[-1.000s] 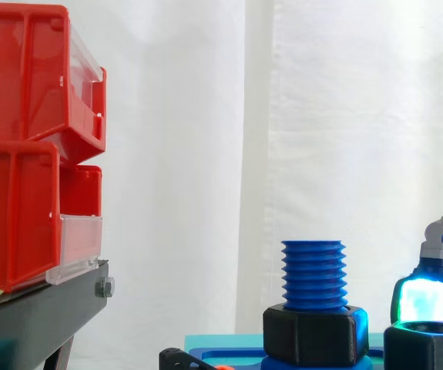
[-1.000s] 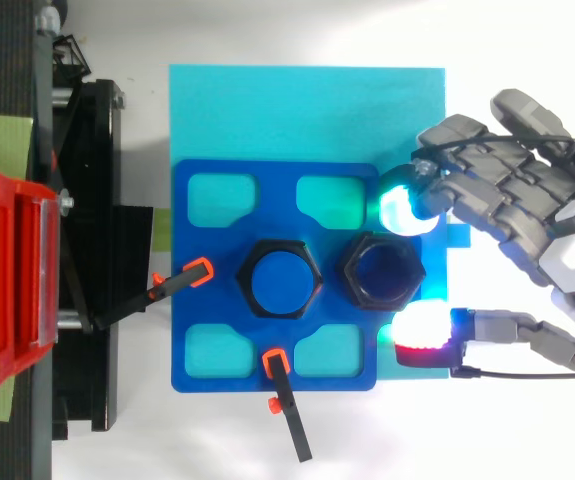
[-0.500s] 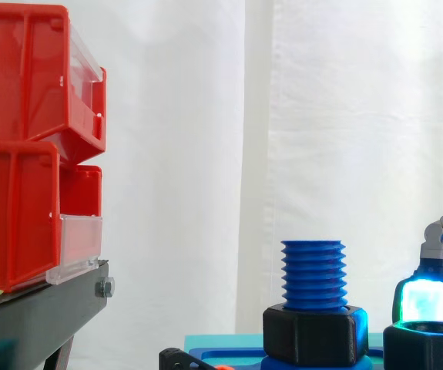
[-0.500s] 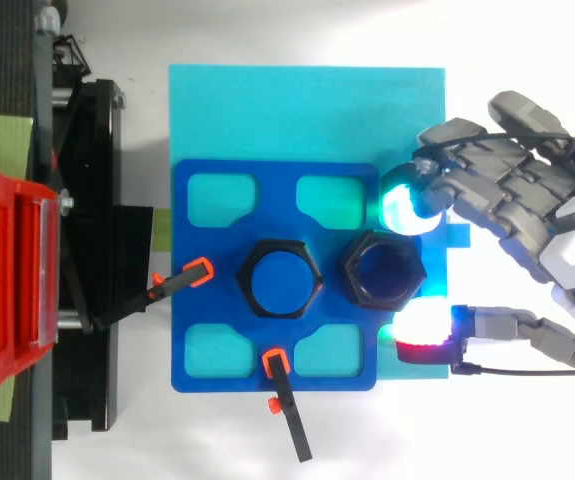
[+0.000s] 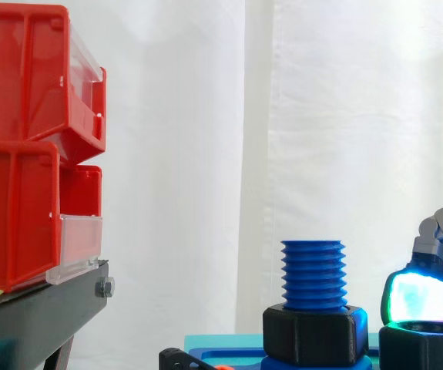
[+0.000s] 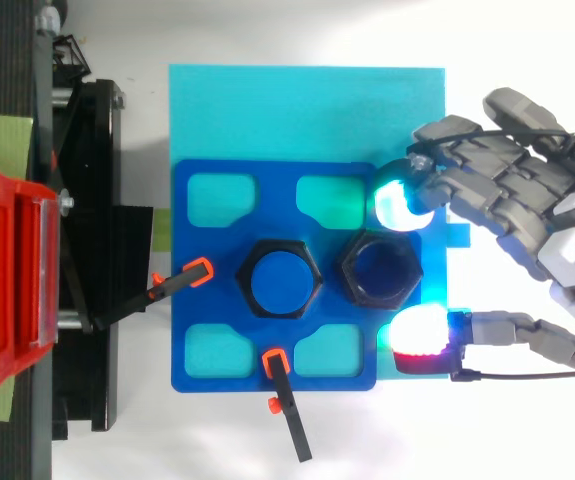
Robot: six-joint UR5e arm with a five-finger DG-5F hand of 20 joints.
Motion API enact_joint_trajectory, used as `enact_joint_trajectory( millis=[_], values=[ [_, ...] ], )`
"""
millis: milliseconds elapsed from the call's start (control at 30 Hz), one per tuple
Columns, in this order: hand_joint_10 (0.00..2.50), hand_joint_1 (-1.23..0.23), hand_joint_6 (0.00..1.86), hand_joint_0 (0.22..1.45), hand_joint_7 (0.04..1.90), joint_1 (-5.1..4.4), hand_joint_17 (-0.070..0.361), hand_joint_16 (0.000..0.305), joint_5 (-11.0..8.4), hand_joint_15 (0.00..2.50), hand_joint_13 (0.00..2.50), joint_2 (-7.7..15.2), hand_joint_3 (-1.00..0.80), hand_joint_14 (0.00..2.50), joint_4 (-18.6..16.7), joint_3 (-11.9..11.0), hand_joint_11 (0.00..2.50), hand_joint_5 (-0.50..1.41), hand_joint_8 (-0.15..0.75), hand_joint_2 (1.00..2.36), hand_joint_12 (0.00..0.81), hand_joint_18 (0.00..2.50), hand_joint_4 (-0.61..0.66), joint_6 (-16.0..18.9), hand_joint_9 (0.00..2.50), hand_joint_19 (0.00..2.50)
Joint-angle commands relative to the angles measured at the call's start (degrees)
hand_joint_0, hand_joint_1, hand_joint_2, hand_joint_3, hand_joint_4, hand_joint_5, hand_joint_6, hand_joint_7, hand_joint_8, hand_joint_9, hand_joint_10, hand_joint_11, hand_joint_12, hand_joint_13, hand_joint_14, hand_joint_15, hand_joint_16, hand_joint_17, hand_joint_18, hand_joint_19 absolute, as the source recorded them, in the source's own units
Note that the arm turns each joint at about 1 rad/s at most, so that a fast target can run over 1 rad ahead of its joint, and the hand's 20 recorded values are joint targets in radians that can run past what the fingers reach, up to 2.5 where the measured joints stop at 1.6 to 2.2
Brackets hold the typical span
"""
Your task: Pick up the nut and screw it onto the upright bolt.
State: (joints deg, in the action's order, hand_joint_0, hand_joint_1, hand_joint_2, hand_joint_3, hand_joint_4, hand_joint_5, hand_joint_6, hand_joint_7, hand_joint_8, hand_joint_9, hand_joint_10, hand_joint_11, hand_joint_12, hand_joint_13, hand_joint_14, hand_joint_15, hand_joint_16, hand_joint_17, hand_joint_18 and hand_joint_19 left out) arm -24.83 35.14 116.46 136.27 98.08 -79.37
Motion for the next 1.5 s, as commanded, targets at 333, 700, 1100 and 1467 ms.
enact_joint_trajectory(
  millis=[333,700,1100,1467],
  values=[
    [0.00,-0.69,0.50,0.30,0.92,0.22,0.159,0.071,0.02,0.00,0.33,0.00,-0.50,0.00,-0.21,0.01,0.06,-0.21,0.336,1.00,0.459,0.45,0.27,-0.09,0.38,0.15],
    [0.00,-0.65,0.50,0.30,0.91,0.22,0.160,0.071,-0.24,0.00,0.31,0.00,-0.50,0.00,-1.80,-0.08,0.05,-0.22,0.339,1.00,0.462,0.44,0.27,-1.58,0.37,0.15],
    [0.00,-0.61,0.50,0.31,0.91,-0.13,0.159,0.071,-0.15,0.00,0.31,0.00,-0.50,0.00,-4.52,-0.08,0.05,-0.22,0.335,1.00,0.460,0.44,0.26,-4.83,0.36,0.15],
    [0.00,-0.57,0.50,0.31,0.91,-0.04,0.159,0.071,-0.33,0.00,0.31,3.43,-0.50,0.00,-2.76,-2.63,0.06,-0.22,0.333,1.00,0.458,0.42,0.26,-2.90,0.36,0.16]
  ],
)
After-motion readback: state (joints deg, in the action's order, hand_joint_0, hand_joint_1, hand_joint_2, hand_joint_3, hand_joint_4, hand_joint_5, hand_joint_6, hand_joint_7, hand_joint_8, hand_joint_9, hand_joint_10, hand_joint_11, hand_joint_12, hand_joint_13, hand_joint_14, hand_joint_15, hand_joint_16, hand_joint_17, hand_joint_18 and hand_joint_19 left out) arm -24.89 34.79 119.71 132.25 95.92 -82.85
